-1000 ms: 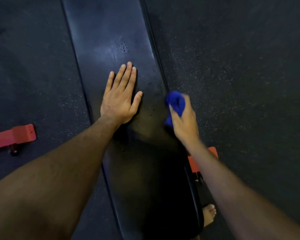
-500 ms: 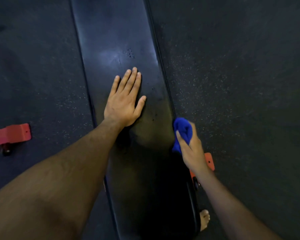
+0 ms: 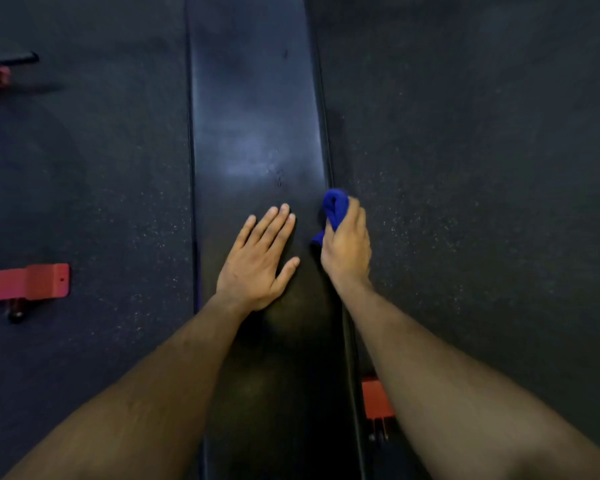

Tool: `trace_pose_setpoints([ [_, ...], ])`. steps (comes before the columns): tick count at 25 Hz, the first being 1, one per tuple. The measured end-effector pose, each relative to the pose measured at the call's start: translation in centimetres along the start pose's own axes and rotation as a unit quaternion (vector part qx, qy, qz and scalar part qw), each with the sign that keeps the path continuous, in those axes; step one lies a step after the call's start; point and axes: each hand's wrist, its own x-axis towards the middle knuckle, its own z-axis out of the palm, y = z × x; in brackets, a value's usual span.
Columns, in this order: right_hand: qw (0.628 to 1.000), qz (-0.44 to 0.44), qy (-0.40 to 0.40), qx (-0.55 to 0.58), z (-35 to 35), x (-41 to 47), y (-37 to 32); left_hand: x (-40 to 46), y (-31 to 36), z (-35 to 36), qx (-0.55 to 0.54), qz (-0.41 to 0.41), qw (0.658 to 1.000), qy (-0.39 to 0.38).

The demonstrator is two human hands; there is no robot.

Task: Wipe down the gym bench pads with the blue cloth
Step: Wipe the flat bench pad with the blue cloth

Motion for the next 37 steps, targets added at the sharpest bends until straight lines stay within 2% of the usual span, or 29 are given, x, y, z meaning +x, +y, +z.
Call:
trace_pose_setpoints([
  [2, 0.999, -0.009, -0.023, 0.030, -0.7, -0.1, 0.0, 3.2, 0.0, -1.8, -0.026, -0.038, 0.999, 0.026],
  [4, 0.993, -0.015, -0.070, 0.094, -1.5, 0.7, 1.0, 8.1, -0.5, -3.2, -0.040, -0.139, 0.987, 0.064],
  [5, 0.987, -0.025, -0.096, 0.130, -2.1, 1.4, 1.9, 10.1, -0.7, -3.2, -0.034, -0.190, 0.979, 0.058],
  [7, 0.978, -0.045, -0.115, 0.167, -3.0, 3.4, 3.6, 12.2, -1.3, -1.3, -0.004, -0.233, 0.971, 0.046],
  [11, 0.976, -0.065, -0.109, 0.178, -1.5, 5.9, 1.4, 11.7, -1.9, -0.3, 0.014, -0.218, 0.974, 0.058],
  [15, 0.974, -0.034, -0.122, 0.186, -0.1, 8.3, -0.7, 12.4, -1.8, -0.4, 0.007, -0.221, 0.974, 0.050],
  [17, 0.972, -0.010, -0.115, 0.203, 0.3, 12.9, -2.8, 12.1, -1.8, -0.4, 0.009, -0.216, 0.975, 0.050],
  [20, 0.981, -0.011, -0.090, 0.171, 2.2, 22.6, -7.8, 12.2, -2.3, -0.1, 0.012, -0.214, 0.975, 0.058],
  [22, 0.983, -0.013, -0.072, 0.166, 2.8, 26.0, -9.3, 12.3, -2.1, -0.1, 0.019, -0.214, 0.975, 0.062],
  [25, 0.980, -0.022, -0.077, 0.181, 2.5, 23.3, -7.5, 12.2, -2.3, -0.1, 0.017, -0.212, 0.975, 0.061],
  [30, 0.972, -0.021, -0.110, 0.205, 0.4, 10.2, -1.2, 12.1, -2.3, 0.0, 0.020, -0.211, 0.975, 0.059],
  [32, 0.973, -0.035, -0.125, 0.193, -0.5, 7.7, 0.0, 12.3, -2.1, -0.1, 0.017, -0.211, 0.975, 0.063],
  [34, 0.969, -0.043, -0.135, 0.201, -0.5, 9.9, -0.9, 12.2, -2.2, -0.1, 0.012, -0.211, 0.975, 0.066],
  [37, 0.974, -0.018, -0.117, 0.191, 1.7, 19.7, -5.7, 12.0, -2.5, 0.1, 0.011, -0.208, 0.976, 0.070],
])
